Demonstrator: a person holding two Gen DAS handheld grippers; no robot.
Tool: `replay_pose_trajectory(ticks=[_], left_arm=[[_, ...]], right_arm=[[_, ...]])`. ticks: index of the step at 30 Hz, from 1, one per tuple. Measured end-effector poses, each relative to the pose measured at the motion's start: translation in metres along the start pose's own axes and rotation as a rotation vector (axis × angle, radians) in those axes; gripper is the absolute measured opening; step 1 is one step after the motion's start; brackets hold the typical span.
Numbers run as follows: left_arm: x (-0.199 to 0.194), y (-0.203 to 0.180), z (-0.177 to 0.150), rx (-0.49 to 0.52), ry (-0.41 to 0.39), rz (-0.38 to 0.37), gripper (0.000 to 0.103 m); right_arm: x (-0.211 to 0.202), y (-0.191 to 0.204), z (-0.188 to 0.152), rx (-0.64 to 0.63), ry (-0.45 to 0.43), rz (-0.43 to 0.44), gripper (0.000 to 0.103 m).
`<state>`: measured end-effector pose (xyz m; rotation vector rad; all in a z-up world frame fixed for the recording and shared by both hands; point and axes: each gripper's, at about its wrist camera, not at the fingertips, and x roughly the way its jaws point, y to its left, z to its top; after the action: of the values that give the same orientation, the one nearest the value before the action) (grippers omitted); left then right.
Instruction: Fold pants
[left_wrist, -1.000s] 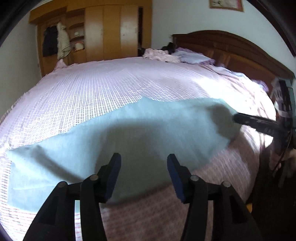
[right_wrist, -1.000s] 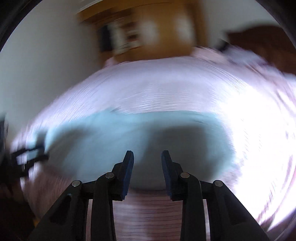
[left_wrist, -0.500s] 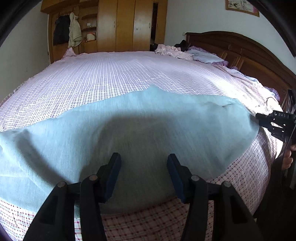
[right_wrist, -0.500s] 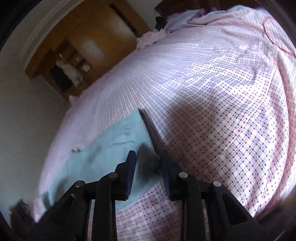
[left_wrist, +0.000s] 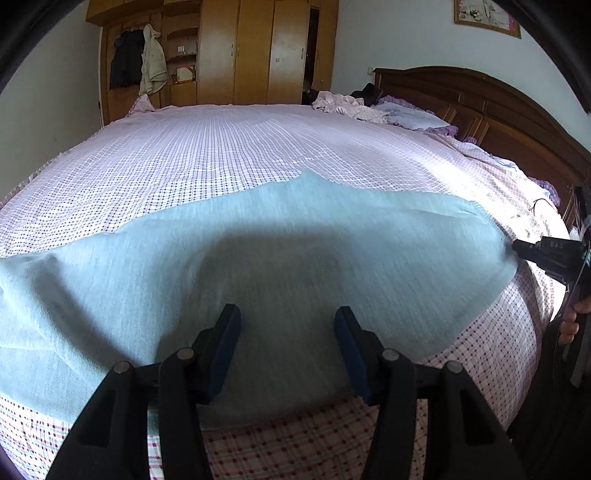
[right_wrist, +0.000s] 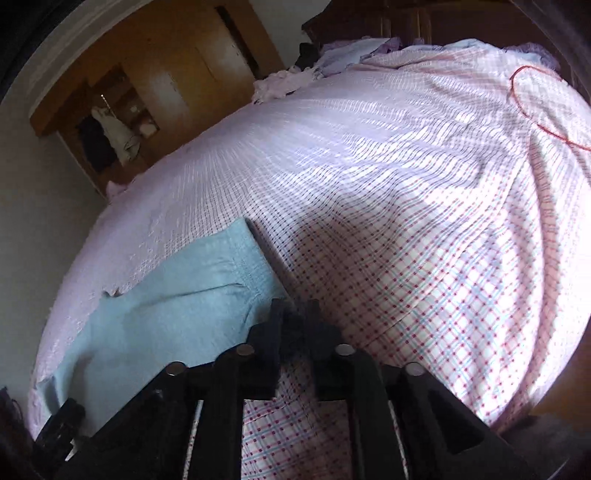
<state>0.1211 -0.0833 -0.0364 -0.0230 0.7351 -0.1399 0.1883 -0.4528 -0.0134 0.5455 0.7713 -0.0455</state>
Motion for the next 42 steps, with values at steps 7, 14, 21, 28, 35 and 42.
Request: replay_pose_trajectory(ticks=[7, 14, 21, 28, 35, 42], left_arm=[[-0.013, 0.013, 0.003, -0.052, -0.01, -0.02, 0.057], [-0.027, 0.036, 0.001, -0.076, -0.023, 0.009, 0.057], [-0.062, 0.083, 0.006, -0.14, -0.027, 0.051, 0.059], [-0.102, 0.163, -0.003, -0.252, -0.003, 0.144, 0.064], [-0.126, 0.224, -0.038, -0.377, 0.05, 0.253, 0.064], [-0.14, 0.268, -0.049, -0.478, 0.068, 0.263, 0.064]], right_arm=[[-0.046, 0.057, -0.021, -0.278, -0.137, 0.119, 0.01], [-0.013, 0.138, -0.08, -0.504, 0.073, 0.24, 0.0], [-0.033, 0.229, -0.117, -0.727, 0.103, 0.407, 0.0], [-0.047, 0.319, -0.17, -0.891, 0.078, 0.527, 0.0], [-0.04, 0.388, -0.256, -1.221, -0.011, 0.582, 0.0], [-0.018, 0.439, -0.319, -1.475, -0.092, 0.55, 0.0]])
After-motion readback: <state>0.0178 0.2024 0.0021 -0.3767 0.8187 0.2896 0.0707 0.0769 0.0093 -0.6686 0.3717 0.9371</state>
